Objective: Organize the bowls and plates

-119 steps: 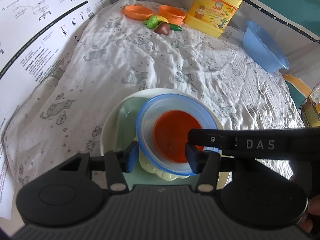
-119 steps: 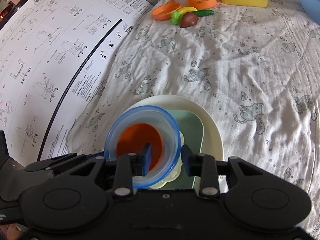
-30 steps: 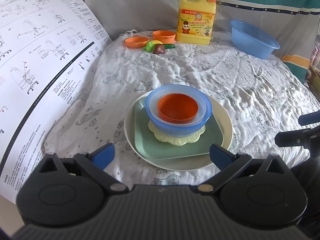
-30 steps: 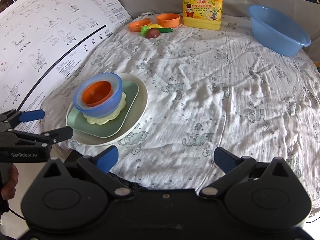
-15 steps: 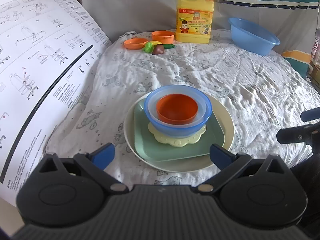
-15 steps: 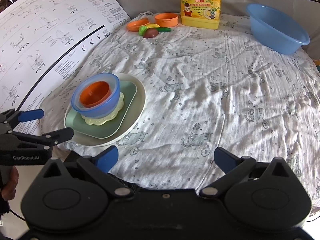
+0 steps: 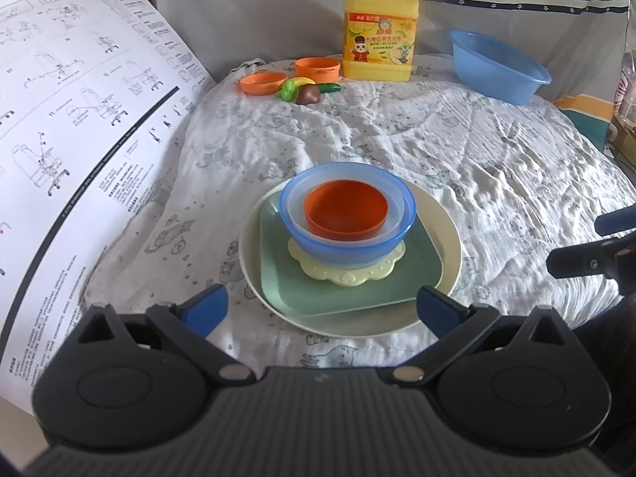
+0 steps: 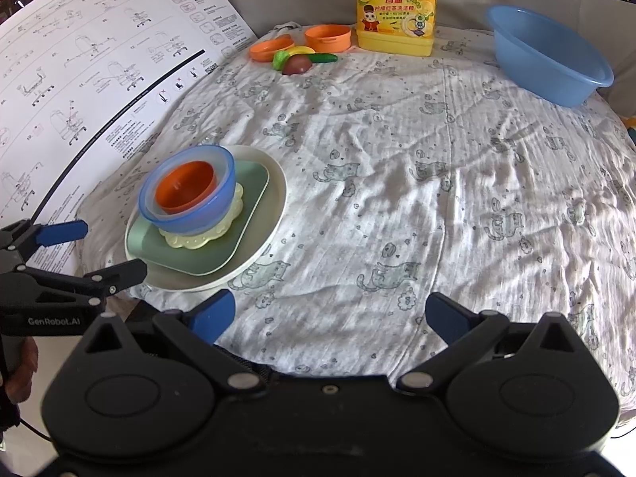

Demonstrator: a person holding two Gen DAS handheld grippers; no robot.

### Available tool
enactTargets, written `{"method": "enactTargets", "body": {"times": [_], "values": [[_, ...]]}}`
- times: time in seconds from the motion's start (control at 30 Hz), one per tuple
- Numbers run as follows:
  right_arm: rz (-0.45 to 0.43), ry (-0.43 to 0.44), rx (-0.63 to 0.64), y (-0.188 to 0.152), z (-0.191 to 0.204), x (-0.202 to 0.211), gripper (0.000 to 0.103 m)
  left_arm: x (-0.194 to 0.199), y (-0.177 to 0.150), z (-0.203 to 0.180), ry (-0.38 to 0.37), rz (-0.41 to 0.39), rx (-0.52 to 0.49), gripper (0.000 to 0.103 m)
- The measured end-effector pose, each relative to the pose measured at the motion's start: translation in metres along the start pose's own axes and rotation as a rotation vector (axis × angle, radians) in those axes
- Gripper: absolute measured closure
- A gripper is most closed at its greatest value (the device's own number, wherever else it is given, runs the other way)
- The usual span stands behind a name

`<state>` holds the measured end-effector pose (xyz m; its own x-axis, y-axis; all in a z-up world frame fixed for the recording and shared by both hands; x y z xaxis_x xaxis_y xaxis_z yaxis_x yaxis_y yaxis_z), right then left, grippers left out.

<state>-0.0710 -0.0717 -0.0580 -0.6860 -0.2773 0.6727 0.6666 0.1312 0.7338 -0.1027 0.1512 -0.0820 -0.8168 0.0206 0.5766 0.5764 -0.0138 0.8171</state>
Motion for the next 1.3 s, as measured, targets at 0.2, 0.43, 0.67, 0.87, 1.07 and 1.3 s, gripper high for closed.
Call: {"method": "enactTargets", "body": {"times": [0.2, 0.43, 0.67, 0.87, 1.07, 1.3], "values": [[0.000, -0.002, -0.002, 0.0000, 0.0002, 0.0000, 0.000, -0.0010, -0.0029, 0.0009, 0.006, -0.001, -0.007, 0.000], [-0.004, -0.004, 0.000, 0.0001, 0.0001, 0.0004, 0.000, -0.0002, -0.0032, -0.0005, 0.012, -0.009, -0.035, 0.000], [-0.010, -0.010, -0.002, 0.0013, 0.0011, 0.0018, 0.000, 0.0009, -0.0029, -0.0027, 0.006, -0.011, -0.054, 0.000], [-0.011, -0.012, -0.003, 0.0012, 0.0020, 0.0020, 0.000, 0.0018, -0.0030, -0.0029, 0.005, -0.012, -0.056, 0.000], [-0.011, -0.012, -0.002, 0.0010, 0.0018, 0.0018, 0.000, 0.0021, -0.0030, -0.0032, 0.003, -0.009, -0.060, 0.000], [-0.013, -0.013, -0.001, 0.0010, 0.0023, 0.0020, 0.000, 0.0028, -0.0034, -0.0027, 0.005, -0.008, -0.070, 0.000]]}}
Point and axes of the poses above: each gripper's, at about its wrist camera, not at the fingertips, and x roughly against the way its jaws point, z to its left, y to its top, the point moved 5 cm from there along -x, roughly the way its jaws point, and after that the axes turned 12 degrees about -z, right-handed, at the moved point
